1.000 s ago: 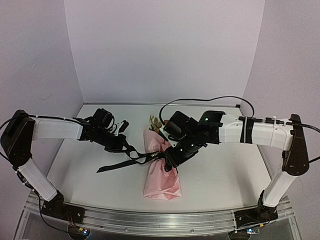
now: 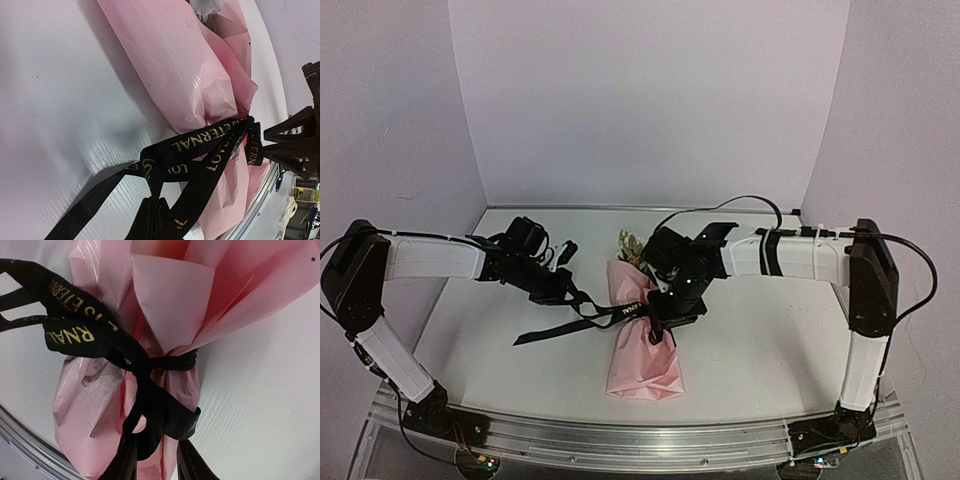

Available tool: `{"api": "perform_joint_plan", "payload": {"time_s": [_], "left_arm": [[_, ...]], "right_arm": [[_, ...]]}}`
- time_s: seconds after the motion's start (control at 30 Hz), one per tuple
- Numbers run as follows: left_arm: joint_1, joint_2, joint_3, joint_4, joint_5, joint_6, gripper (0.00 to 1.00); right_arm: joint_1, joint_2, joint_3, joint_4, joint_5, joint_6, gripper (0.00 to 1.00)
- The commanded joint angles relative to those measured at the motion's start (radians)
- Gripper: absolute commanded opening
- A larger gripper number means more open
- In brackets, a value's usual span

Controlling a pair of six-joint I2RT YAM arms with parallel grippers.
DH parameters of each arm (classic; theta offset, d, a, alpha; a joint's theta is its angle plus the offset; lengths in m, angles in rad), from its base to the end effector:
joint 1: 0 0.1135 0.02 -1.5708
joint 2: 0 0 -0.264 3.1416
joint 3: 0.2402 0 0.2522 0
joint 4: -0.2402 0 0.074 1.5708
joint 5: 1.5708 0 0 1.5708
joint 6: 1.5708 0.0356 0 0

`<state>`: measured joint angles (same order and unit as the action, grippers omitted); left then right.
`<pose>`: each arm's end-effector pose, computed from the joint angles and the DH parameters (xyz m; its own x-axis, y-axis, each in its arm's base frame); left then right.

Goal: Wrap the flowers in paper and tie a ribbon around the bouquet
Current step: Tie the ribbon around the folded bouquet.

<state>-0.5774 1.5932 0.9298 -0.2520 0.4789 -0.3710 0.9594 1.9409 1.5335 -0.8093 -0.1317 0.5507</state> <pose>0.2594 -0.1885 0.1901 -0.8800 0.1893 -0.4356 0.4300 0.7070 -0.5614 0.2270 0.3319 0.2151 -0.8973 -0.3762 -0.2310 -0.4323 0.8551 0.2864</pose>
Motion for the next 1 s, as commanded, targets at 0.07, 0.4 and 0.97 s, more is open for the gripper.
{"api": "perform_joint_plan", "payload": {"time_s": [0.07, 0.4, 0.97], "left_arm": [[-0.004, 0.009, 0.046, 0.010, 0.009, 0.009, 0.00], [-0.004, 0.010, 0.046, 0.010, 0.010, 0.012, 0.00], [-0.003, 0.008, 0.045, 0.008, 0.004, 0.009, 0.00]], "right_arm": [[-0.008, 0.030, 0.067, 0.000, -0.019, 0.016, 0.24], [-0.010, 0.059, 0.095, 0.000, -0.017, 0.021, 0.19], [-0.014, 0.049, 0.097, -0.047, 0.040, -0.037, 0.13]]}}
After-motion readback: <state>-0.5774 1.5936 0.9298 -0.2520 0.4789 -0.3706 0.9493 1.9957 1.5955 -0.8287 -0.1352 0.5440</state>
